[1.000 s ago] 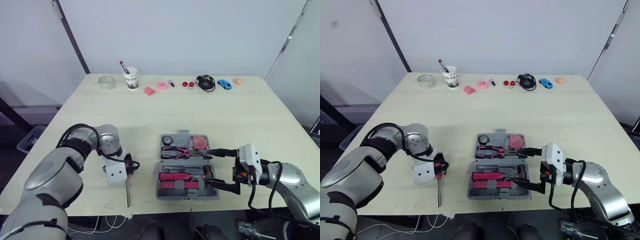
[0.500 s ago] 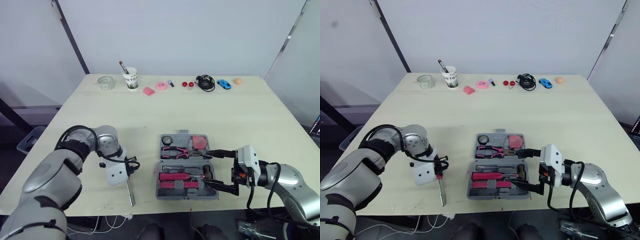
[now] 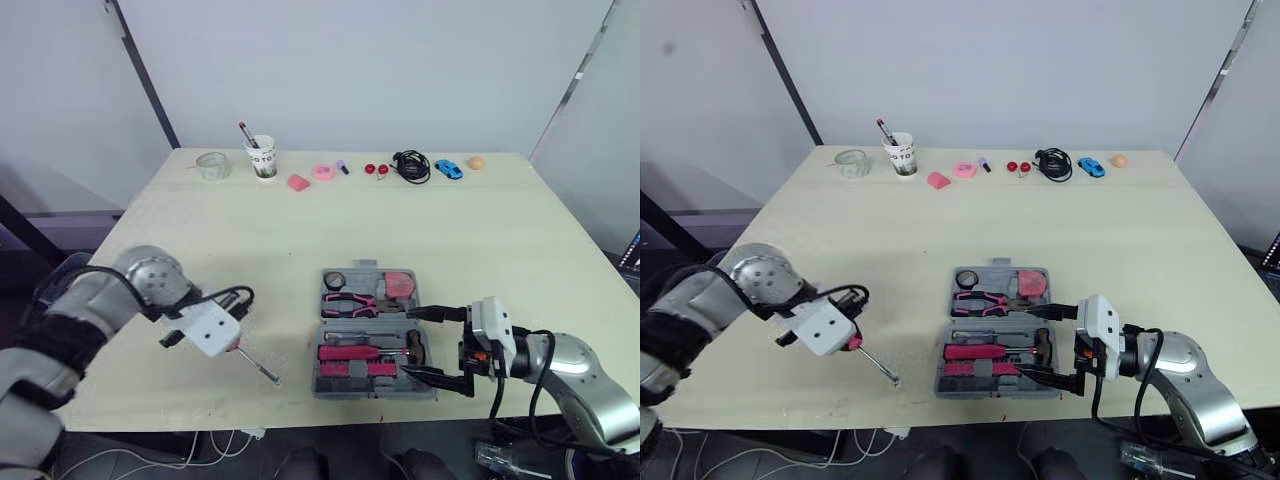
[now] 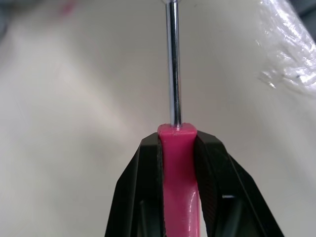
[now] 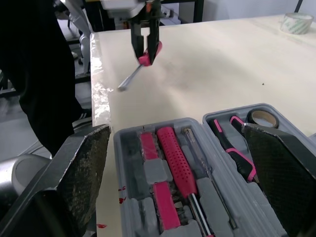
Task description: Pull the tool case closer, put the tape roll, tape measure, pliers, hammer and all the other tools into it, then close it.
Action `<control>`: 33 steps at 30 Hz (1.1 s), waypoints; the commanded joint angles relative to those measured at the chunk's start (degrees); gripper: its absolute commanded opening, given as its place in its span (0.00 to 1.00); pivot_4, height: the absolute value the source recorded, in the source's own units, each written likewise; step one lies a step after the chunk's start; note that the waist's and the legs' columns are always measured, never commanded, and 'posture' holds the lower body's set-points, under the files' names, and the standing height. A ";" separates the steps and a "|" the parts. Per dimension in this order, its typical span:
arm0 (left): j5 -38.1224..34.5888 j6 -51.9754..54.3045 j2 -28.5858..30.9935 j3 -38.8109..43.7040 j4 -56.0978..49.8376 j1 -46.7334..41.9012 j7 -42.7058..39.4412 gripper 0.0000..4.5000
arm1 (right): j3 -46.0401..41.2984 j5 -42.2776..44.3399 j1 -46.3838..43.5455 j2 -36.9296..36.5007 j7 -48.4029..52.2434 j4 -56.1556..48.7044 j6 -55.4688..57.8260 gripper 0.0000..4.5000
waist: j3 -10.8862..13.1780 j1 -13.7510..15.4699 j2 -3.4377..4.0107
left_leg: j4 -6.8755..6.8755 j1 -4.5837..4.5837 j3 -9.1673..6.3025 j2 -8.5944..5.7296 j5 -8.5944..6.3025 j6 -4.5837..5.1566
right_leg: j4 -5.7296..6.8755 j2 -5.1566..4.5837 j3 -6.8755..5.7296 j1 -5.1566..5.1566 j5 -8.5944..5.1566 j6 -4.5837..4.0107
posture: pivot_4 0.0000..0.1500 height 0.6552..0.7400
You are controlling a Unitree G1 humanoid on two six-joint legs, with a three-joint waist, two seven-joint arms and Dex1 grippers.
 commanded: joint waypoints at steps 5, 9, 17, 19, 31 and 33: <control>-7.30 27.24 -0.47 14.41 -15.75 11.18 9.69 0.09 | -1.59 1.24 -1.00 -0.70 1.08 -0.47 -0.88 1.00 | 0.02 0.10 0.02 | 0.00 0.01 -0.01 -0.01 0.00 0.00 | 0.01 0.01 -0.03 0.01 -0.01 0.00 | 1.00 1.00; -14.05 47.33 -5.08 24.75 -24.73 18.32 18.12 0.09 | -3.36 1.94 -1.62 -2.16 2.86 1.44 -1.50 1.00 | 0.06 0.04 0.08 | 0.00 0.04 0.01 0.00 0.00 -0.01 | 0.03 0.00 -0.01 0.00 -0.01 0.00 | 1.00 1.00; -21.86 79.18 -16.21 36.33 -39.46 23.10 33.68 0.09 | -3.47 1.86 -2.92 -2.39 2.83 1.36 -0.85 1.00 | 0.04 0.16 0.04 | 0.00 0.06 -0.06 -0.02 0.00 -0.01 | 0.06 0.02 -0.01 0.01 0.00 -0.01 | 1.00 1.00; -21.31 86.54 -18.53 36.74 -42.20 22.49 38.73 0.09 | -3.49 1.89 -3.03 -2.39 2.77 1.32 -0.79 1.00 | 0.04 0.14 0.03 | 0.00 0.05 -0.07 -0.05 0.00 -0.01 | 0.05 0.02 0.01 0.02 0.00 0.00 | 1.00 1.00; -20.04 111.57 -35.08 36.74 -40.44 14.73 57.34 0.31 | -5.32 3.67 -4.07 -2.33 2.91 2.20 -0.73 1.00 | -0.02 -0.10 -0.06 | 0.01 0.11 -0.30 -0.11 0.00 -0.02 | 0.13 0.03 0.04 0.04 0.00 -0.02 | 1.00 1.00; -19.66 111.57 -36.50 36.45 -39.16 14.20 59.21 0.46 | -5.46 3.59 -3.84 -2.38 2.96 2.52 -1.20 1.00 | -0.03 0.17 -0.12 | 0.02 0.09 -0.34 -0.14 0.01 -0.02 | 0.11 0.00 0.05 0.04 0.01 -0.02 | 1.00 1.00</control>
